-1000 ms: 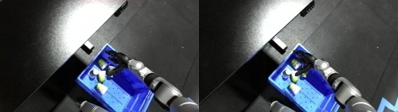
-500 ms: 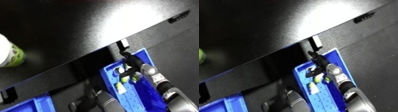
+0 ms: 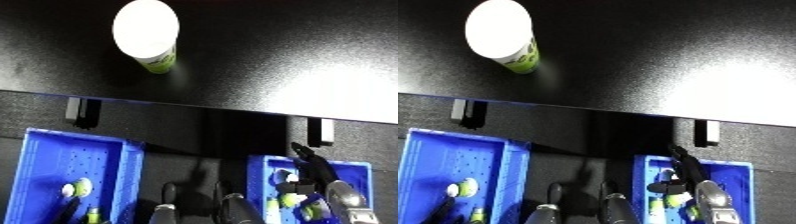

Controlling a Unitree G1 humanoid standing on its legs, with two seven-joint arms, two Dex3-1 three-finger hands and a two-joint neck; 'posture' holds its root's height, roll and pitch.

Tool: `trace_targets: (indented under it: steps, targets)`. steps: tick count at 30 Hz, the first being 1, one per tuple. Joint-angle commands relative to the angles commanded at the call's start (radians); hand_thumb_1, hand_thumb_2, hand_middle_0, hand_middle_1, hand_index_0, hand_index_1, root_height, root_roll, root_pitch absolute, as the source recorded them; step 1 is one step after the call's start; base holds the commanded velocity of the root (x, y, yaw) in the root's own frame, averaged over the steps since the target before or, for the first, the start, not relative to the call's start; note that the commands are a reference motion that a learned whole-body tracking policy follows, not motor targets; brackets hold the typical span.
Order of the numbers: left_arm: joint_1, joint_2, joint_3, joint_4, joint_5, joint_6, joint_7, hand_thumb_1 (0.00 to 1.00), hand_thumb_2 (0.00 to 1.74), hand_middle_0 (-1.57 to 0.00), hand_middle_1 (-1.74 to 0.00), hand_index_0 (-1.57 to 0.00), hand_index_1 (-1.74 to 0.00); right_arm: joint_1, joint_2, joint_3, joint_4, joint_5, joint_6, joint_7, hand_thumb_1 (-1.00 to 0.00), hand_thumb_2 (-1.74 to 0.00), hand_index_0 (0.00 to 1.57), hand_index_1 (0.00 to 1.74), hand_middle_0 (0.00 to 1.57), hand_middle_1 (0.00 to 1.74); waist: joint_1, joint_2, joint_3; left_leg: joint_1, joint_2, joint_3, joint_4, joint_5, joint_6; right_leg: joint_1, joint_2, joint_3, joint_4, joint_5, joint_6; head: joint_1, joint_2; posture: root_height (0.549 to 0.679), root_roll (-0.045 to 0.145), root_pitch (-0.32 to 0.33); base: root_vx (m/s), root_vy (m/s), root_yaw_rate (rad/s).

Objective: Pick up the object and place it into the box

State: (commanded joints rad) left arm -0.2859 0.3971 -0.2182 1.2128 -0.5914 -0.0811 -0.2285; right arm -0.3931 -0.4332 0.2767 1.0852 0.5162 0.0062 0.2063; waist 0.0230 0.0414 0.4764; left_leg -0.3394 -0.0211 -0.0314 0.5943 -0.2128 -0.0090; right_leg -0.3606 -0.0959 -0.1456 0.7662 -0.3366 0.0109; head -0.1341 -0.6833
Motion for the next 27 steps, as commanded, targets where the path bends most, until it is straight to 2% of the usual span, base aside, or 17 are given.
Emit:
trace_targets:
  steps: [2,5,10,15,20,24,27]
  targets:
    - [-0.008,0.007,-0.003,-0.004,0.0,0.004,0.0,0.0,0.0,0.0,0.0,0.0,0.0,0.0,0.005,0.004,0.001,0.006,0.009,-0.008,0.0,0.0,0.0,0.0,0.0,0.0,0.008,-0.001,0.004,-0.004,-0.002,-0.004,-0.003,0.006,-0.0006,-0.002,-0.0058,-0.007,0.006,-0.001,0.0017,-0.041,0.023,0.639,0.049,-0.04,0.004,-0.026,0.223]
    - [-0.014,0.016,-0.005,-0.007,-0.004,0.005,0.002,0.0,0.0,0.0,0.0,0.0,0.0,0.005,0.013,0.011,0.003,0.016,0.02,-0.023,0.0,0.0,0.0,0.0,0.0,0.0,0.018,-0.003,0.009,-0.01,-0.005,-0.01,0.003,0.007,0.0,-0.003,-0.0144,-0.017,0.014,-0.002,0.004,-0.09,0.054,0.638,0.049,-0.042,0.018,-0.011,0.173]
    - [-0.004,0.028,0.008,-0.016,-0.025,-0.009,0.0,0.0,0.0,0.0,0.0,0.0,0.0,0.02,0.025,0.018,0.012,0.03,0.026,-0.043,0.0,0.0,0.0,0.0,0.0,0.0,0.031,-0.005,0.016,-0.018,-0.011,-0.016,0.027,-0.005,0.0048,-0.004,-0.0255,-0.025,0.027,-0.006,0.0042,-0.149,0.093,0.636,0.049,-0.046,0.032,0.006,0.099]
    - [0.016,0.039,0.028,-0.062,-0.066,-0.035,-0.013,0.0,0.0,0.0,0.0,0.0,0.0,0.04,0.034,0.024,0.019,0.036,0.018,-0.047,0.0,0.0,0.0,0.0,0.0,0.0,0.042,-0.006,0.022,-0.021,-0.012,-0.018,0.041,-0.016,0.0101,-0.002,-0.0295,-0.029,0.036,-0.012,0.0043,-0.166,0.108,0.635,0.045,-0.047,0.022,0.009,0.021]
    - [0.016,0.045,0.024,-0.137,-0.089,-0.046,-0.048,0.0,0.0,0.0,0.0,0.0,0.0,0.052,0.039,0.026,0.03,0.038,0.014,-0.046,0.0,0.0,0.0,0.0,0.0,0.0,0.047,-0.006,0.029,-0.021,-0.011,-0.019,0.04,-0.02,0.0106,0.001,-0.0315,-0.031,0.034,-0.013,0.0068,-0.175,0.087,0.635,0.043,-0.047,0.012,0.023,-0.011]
    - [0.009,0.06,0.008,-0.235,-0.097,-0.043,-0.086,0.0,0.0,0.0,0.0,0.0,0.0,0.058,0.034,0.023,0.045,0.032,0.017,-0.041,0.0,0.0,0.0,0.0,0.0,0.0,0.053,-0.003,0.038,-0.022,-0.011,-0.021,0.036,-0.02,0.011,0.003,-0.0338,-0.033,0.027,-0.008,0.0114,-0.168,0.053,0.636,0.041,-0.045,0.007,0.022,0.001]
    - [0.01,0.086,-0.018,-0.357,-0.109,-0.029,-0.126,0.0,0.0,0.0,0.0,0.0,0.0,0.073,0.025,0.017,0.055,0.036,0.013,-0.038,0.0,0.0,0.0,0.0,0.0,0.0,0.062,0.003,0.043,-0.025,-0.014,-0.025,0.032,-0.022,0.0138,0.0,-0.0363,-0.034,0.022,-0.004,0.0158,-0.144,0.042,0.637,0.04,-0.04,0.009,0.025,0.026]
